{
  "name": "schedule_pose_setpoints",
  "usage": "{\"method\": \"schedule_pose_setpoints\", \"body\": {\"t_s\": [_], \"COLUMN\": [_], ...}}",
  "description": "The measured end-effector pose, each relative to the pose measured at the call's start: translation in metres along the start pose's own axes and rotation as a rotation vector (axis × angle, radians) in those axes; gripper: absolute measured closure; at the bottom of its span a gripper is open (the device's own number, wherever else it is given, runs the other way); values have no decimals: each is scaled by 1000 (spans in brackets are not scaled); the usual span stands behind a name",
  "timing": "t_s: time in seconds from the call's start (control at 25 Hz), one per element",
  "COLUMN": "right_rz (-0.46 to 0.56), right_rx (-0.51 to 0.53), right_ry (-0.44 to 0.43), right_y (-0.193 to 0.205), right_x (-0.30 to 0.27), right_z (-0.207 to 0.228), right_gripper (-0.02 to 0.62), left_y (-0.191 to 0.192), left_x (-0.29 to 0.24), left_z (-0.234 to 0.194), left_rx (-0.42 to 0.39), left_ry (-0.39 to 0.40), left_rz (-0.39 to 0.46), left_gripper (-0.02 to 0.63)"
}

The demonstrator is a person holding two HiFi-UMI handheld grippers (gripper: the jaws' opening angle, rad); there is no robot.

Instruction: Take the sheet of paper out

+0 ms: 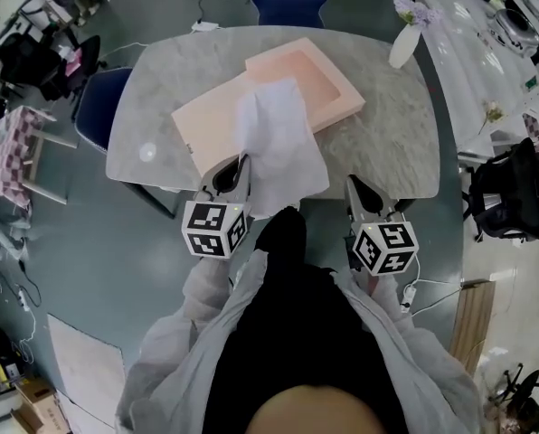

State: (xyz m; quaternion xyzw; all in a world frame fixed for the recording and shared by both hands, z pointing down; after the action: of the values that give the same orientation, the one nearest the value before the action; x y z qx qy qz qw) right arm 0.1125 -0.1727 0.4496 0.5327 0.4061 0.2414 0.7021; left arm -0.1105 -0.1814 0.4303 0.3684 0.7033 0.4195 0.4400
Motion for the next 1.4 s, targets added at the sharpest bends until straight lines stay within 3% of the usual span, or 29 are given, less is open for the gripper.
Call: {"method": "schedule_pose_setpoints", "body": {"t_s": [0.32, 0.6, 1.04, 1.4], "right_rz": [6, 5, 14, 20], "right_rx": [19, 40, 40, -18], "right_ry": [-4, -35, -55, -46], "right_y": [22, 29, 21, 23], "right_x": [38, 52, 55, 51], "right_z": [-16, -21, -6, -5], "right_gripper": [588, 588, 588, 588], "left_y": [42, 62, 55, 60], "left_x": [26, 31, 17, 13], "left_z": [37, 63, 86, 84], "left_rx": [63, 59, 11, 4], "left_ry": [135, 255, 347, 376], "left_rz": [1, -18, -32, -64], "left_gripper": [601, 601, 601, 601]}}
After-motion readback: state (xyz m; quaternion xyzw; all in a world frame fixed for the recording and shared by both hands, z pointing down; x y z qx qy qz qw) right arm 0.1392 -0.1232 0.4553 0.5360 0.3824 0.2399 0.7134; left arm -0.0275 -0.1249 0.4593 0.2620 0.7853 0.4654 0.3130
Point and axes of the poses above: the fingertips, and each gripper's own axes: x backward along the fingers, z to its right, y out of its underside, the point moved 2 cm from there along x, backward along the fingers, and after that the axes turned 9 degrees about x, right-handed, at the moved point
